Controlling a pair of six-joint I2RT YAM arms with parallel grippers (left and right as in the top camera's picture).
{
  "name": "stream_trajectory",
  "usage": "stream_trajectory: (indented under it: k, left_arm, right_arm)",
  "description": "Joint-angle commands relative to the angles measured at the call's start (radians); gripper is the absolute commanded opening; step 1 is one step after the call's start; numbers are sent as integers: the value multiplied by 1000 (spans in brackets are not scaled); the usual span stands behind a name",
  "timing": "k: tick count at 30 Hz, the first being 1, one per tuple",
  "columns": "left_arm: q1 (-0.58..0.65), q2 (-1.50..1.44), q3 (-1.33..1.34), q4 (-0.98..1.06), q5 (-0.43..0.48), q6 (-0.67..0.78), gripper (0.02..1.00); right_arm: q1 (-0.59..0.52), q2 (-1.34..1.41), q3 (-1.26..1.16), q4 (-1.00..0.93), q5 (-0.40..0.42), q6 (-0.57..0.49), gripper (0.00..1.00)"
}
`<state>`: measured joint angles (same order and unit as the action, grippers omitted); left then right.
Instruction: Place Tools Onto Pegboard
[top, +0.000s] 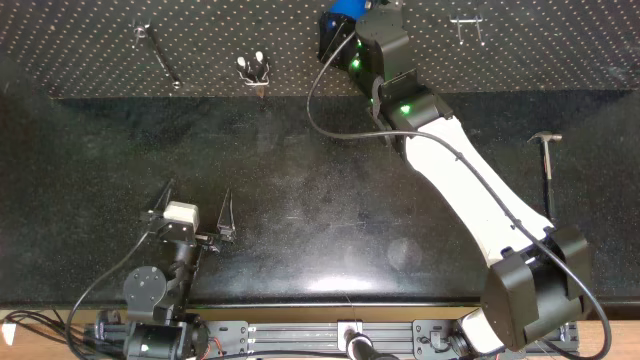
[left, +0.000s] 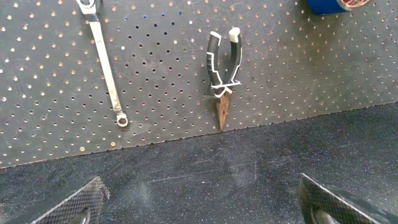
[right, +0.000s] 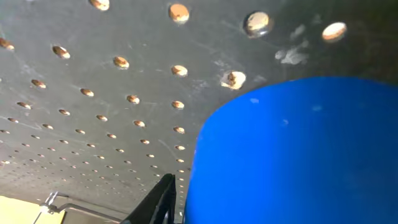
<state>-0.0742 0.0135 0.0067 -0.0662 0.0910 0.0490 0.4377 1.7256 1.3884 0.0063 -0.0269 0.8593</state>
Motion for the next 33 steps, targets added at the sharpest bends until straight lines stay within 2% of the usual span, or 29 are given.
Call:
stream_trajectory:
  k: [1, 4, 33]
  left_arm:
    - [2, -10, -1, -6, 23, 12, 996]
    - [2, -10, -1, -6, 23, 12, 996]
    - [2, -10, -1, -6, 23, 12, 993]
  right_arm:
    - [-5, 2, 19, 5, -11, 5, 364]
    - [-5, -3, 19, 1, -11, 5, 459]
    - [-7, -57, 19, -110, -37, 50, 459]
